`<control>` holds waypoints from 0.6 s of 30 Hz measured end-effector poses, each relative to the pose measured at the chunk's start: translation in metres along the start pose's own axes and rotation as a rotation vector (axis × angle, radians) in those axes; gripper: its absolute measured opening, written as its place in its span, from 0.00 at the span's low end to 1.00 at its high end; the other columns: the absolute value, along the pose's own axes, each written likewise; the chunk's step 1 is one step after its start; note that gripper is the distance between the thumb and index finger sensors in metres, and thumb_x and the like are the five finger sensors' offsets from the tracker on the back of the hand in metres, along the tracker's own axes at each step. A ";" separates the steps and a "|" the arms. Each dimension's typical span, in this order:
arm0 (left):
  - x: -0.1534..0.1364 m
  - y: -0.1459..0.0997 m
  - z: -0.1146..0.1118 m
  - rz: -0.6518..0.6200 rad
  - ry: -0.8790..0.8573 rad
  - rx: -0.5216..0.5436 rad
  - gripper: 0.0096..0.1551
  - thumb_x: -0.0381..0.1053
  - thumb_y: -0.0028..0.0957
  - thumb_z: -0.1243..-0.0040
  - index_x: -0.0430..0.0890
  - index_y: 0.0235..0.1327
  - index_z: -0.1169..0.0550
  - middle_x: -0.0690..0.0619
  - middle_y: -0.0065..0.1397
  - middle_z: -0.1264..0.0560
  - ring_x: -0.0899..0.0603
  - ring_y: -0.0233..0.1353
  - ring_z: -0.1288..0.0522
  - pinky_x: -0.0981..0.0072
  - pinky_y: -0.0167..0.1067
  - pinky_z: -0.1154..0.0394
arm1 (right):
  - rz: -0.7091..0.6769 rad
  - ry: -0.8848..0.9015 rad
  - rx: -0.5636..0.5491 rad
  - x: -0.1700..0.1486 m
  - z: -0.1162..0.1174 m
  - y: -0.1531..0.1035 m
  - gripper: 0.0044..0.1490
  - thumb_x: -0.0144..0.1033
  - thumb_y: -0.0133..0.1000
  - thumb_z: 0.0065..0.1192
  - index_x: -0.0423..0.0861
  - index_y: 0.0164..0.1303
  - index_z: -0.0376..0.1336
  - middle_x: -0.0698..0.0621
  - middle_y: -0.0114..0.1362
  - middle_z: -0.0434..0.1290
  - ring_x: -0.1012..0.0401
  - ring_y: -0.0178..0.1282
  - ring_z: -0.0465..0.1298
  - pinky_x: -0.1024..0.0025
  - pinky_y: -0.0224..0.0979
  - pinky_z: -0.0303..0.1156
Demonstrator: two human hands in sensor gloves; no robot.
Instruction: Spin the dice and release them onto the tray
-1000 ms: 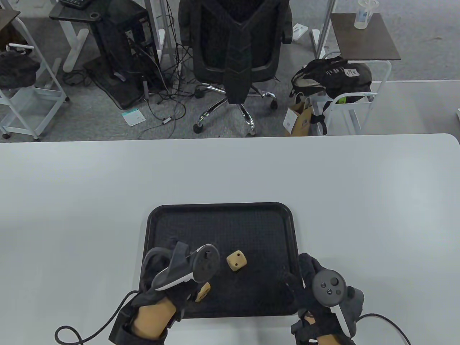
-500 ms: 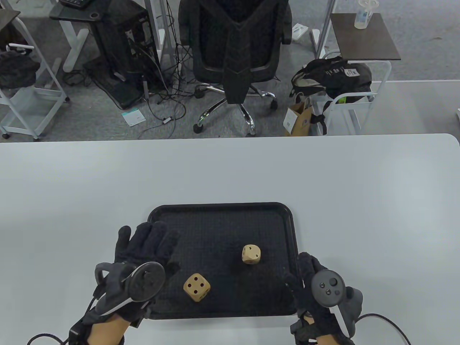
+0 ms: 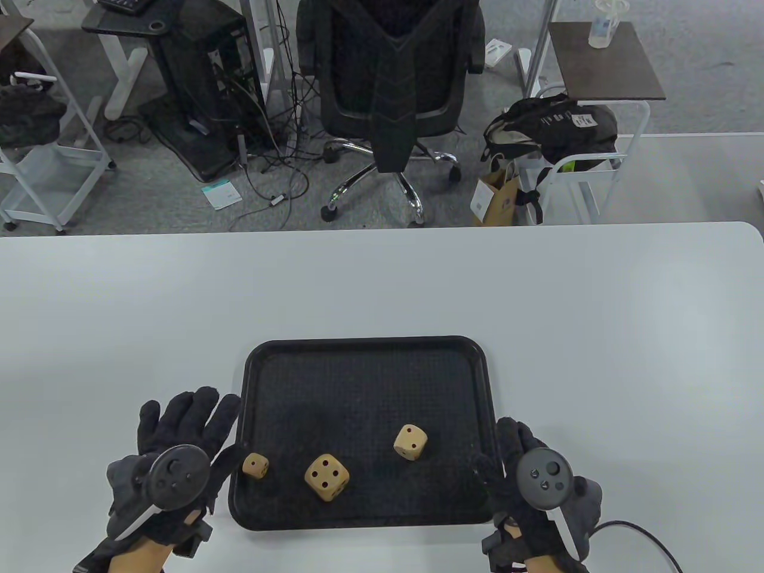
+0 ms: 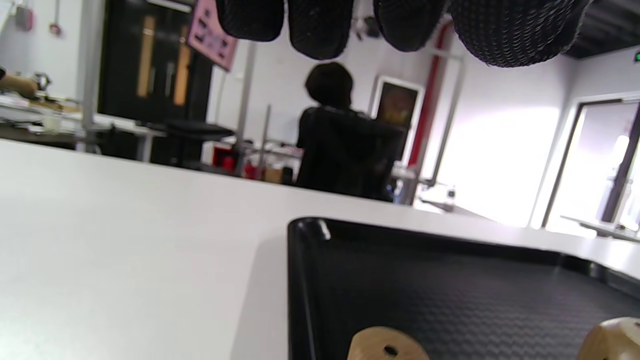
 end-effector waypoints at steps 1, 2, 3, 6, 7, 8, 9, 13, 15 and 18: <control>-0.003 0.000 -0.004 0.005 -0.003 -0.004 0.41 0.67 0.46 0.46 0.58 0.75 0.37 0.44 0.84 0.41 0.28 0.82 0.42 0.24 0.76 0.60 | 0.000 0.000 0.000 0.000 0.000 0.000 0.51 0.66 0.40 0.54 0.58 0.76 0.53 0.51 0.82 0.58 0.49 0.80 0.62 0.40 0.81 0.54; -0.005 0.000 -0.007 0.008 -0.009 -0.006 0.41 0.67 0.46 0.46 0.58 0.75 0.37 0.44 0.84 0.41 0.28 0.82 0.42 0.24 0.76 0.60 | -0.001 0.000 0.000 0.000 0.000 0.000 0.51 0.66 0.40 0.54 0.58 0.76 0.53 0.52 0.82 0.58 0.49 0.81 0.62 0.40 0.81 0.54; -0.007 0.000 -0.010 0.009 -0.013 -0.010 0.41 0.67 0.47 0.46 0.58 0.75 0.37 0.44 0.84 0.41 0.28 0.82 0.42 0.24 0.76 0.59 | -0.001 0.000 0.001 0.000 0.000 0.000 0.51 0.66 0.41 0.54 0.58 0.76 0.53 0.51 0.82 0.58 0.48 0.80 0.62 0.40 0.81 0.54; -0.018 0.003 -0.020 0.030 -0.043 -0.011 0.41 0.67 0.46 0.46 0.58 0.75 0.37 0.45 0.84 0.41 0.28 0.82 0.42 0.24 0.76 0.59 | -0.007 -0.002 0.006 0.001 0.001 0.000 0.51 0.66 0.40 0.54 0.58 0.76 0.53 0.51 0.82 0.58 0.48 0.81 0.62 0.40 0.81 0.54; -0.022 0.004 -0.023 0.037 -0.052 -0.018 0.41 0.67 0.46 0.46 0.58 0.75 0.37 0.45 0.84 0.41 0.29 0.82 0.42 0.24 0.76 0.59 | -0.008 -0.003 0.007 0.002 0.001 0.000 0.51 0.66 0.41 0.54 0.58 0.76 0.53 0.51 0.82 0.58 0.48 0.81 0.62 0.40 0.81 0.54; -0.025 0.004 -0.027 0.043 -0.056 -0.026 0.41 0.67 0.46 0.46 0.58 0.75 0.37 0.45 0.84 0.41 0.29 0.82 0.42 0.24 0.76 0.59 | -0.010 -0.006 0.008 0.002 0.001 0.000 0.51 0.66 0.41 0.54 0.58 0.76 0.53 0.51 0.82 0.58 0.48 0.81 0.62 0.40 0.81 0.54; -0.027 0.004 -0.030 0.044 -0.053 -0.033 0.41 0.67 0.46 0.46 0.58 0.75 0.37 0.44 0.84 0.41 0.29 0.82 0.42 0.24 0.76 0.59 | -0.010 -0.007 0.008 0.002 0.001 0.000 0.51 0.66 0.41 0.54 0.58 0.76 0.53 0.51 0.82 0.58 0.48 0.81 0.62 0.40 0.81 0.54; -0.028 0.004 -0.041 0.034 -0.054 -0.062 0.41 0.67 0.46 0.46 0.58 0.75 0.38 0.45 0.84 0.41 0.29 0.82 0.41 0.24 0.76 0.59 | 0.018 -0.023 0.006 0.000 0.003 0.001 0.51 0.66 0.41 0.54 0.58 0.76 0.53 0.52 0.82 0.58 0.49 0.81 0.62 0.40 0.81 0.54; -0.027 0.005 -0.043 0.028 -0.048 -0.071 0.41 0.67 0.46 0.46 0.58 0.75 0.38 0.45 0.84 0.41 0.29 0.82 0.41 0.24 0.76 0.59 | 0.042 -0.024 0.006 -0.003 0.004 0.003 0.51 0.66 0.40 0.54 0.58 0.76 0.53 0.52 0.82 0.58 0.49 0.81 0.62 0.40 0.81 0.54; -0.028 0.004 -0.043 0.025 -0.074 -0.064 0.41 0.67 0.46 0.46 0.58 0.75 0.38 0.45 0.84 0.41 0.29 0.82 0.41 0.24 0.76 0.58 | 0.071 -0.030 0.002 -0.006 0.005 0.004 0.51 0.66 0.41 0.54 0.59 0.76 0.53 0.52 0.83 0.57 0.49 0.81 0.61 0.40 0.82 0.53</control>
Point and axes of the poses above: the tracker on the back of each hand, its own x axis roughly to the thumb side, its own y axis roughly from the wrist to the fingertips, z = x × y, the point moved 3 cm from there along y, roughly from the wrist to the fingertips
